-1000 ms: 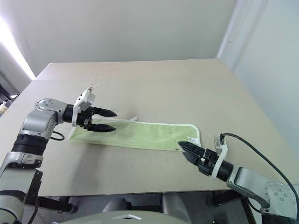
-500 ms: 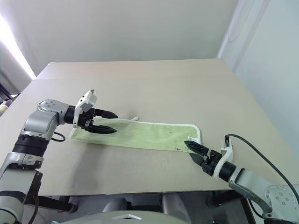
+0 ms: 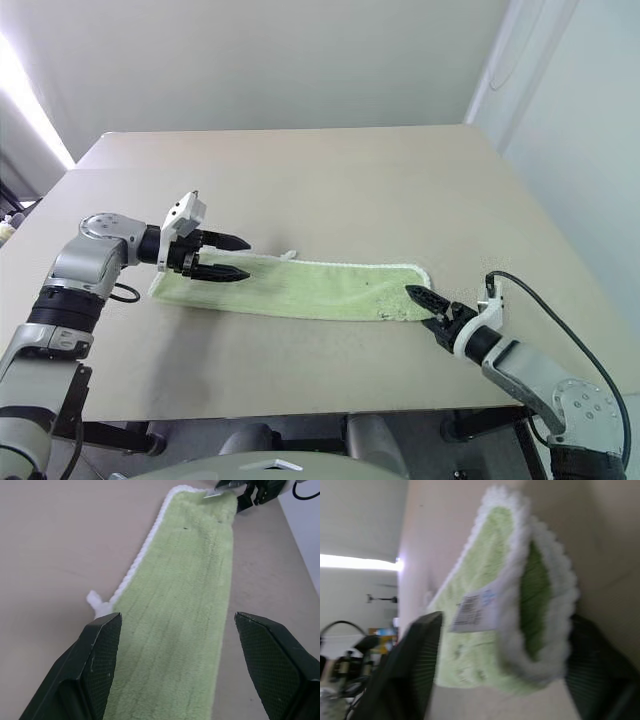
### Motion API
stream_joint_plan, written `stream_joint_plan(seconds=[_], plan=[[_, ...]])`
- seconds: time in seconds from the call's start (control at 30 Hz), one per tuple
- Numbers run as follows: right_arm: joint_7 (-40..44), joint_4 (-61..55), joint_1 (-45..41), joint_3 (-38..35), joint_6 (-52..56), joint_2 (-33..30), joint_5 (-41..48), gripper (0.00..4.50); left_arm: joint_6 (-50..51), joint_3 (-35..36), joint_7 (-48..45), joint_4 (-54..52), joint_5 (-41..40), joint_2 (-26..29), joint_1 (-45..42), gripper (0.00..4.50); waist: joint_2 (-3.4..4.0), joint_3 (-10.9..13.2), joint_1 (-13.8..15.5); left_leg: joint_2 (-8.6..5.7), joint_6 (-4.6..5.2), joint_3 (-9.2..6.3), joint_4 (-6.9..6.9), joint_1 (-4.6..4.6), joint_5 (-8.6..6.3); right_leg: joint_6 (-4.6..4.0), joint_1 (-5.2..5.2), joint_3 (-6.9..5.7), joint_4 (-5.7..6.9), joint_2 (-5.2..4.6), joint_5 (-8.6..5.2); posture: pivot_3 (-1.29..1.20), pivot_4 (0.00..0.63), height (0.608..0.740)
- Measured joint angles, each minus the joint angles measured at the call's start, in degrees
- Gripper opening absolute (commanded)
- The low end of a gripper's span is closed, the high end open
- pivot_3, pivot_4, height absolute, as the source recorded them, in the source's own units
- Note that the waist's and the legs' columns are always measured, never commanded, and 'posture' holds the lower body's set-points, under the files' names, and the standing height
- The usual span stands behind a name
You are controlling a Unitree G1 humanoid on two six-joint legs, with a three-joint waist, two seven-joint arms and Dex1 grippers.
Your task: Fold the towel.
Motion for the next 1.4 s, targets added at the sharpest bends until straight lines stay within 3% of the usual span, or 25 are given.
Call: stream_joint_plan(seconds=[0.23,0.47,0.73,0.93,1.1,1.4], plan=[[-0.2,0.4,-1.5,-0.3,-0.7,1.3,-1.7,0.03,-0.8,0.0,0.3,0.8,0.6,0.0,-0.4,3.81,-0.07,0.0,-0.1,-0.01,0.03,-0.01,-0.11,-0.01,-0.02,0.0,-0.04,0.0,0.01,0.05,0.0,0.0,0.0,0.712],[0.8,3.4,-2.9,-2.4,-0.8,0.6,-2.9,0.03,-1.6,0.0,0.7,1.7,0.7,0.0,-1.0,3.81,-0.08,-0.1,0.1,-0.06,0.03,0.01,0.06,0.02,-0.01,0.0,0.0,0.08,-0.01,0.0,0.01,0.0,0.0,0.712],[3.3,9.1,-6.1,-10.2,-0.6,-6.7,-7.1,0.03,-2.8,-0.4,1.3,3.3,1.0,-0.2,-1.8,3.81,0.02,0.0,0.7,-0.24,0.09,-0.11,-0.06,-0.03,-0.04,0.12,-0.12,0.15,-0.01,0.02,-0.02,0.0,0.0,0.712],[6.8,9.0,-5.8,-11.2,1.6,-10.0,-12.0,0.03,-2.9,-0.4,1.6,4.5,1.0,-0.2,-2.3,3.81,0.09,0.0,0.9,-0.29,0.1,-0.09,-0.01,-0.02,-0.05,0.13,-0.11,0.2,0.04,0.0,-0.02,0.0,0.0,0.712],[11.3,10.5,-9.0,-12.2,4.4,-16.4,-17.1,0.03,-3.0,-0.5,1.9,5.1,1.2,-0.2,-3.1,3.81,0.1,0.0,1.2,-0.33,0.1,-0.09,0.02,0.0,-0.05,0.14,-0.11,0.24,0.04,0.01,-0.01,0.0,0.0,0.712],[10.5,2.3,-13.2,-7.0,9.0,-13.8,-21.2,0.03,-3.6,-0.6,2.7,6.2,1.9,-1.1,-3.8,3.81,0.12,0.0,1.4,-0.34,0.1,-0.11,0.02,-0.02,-0.05,0.15,-0.11,0.23,0.05,0.0,-0.01,0.0,0.0,0.712]])
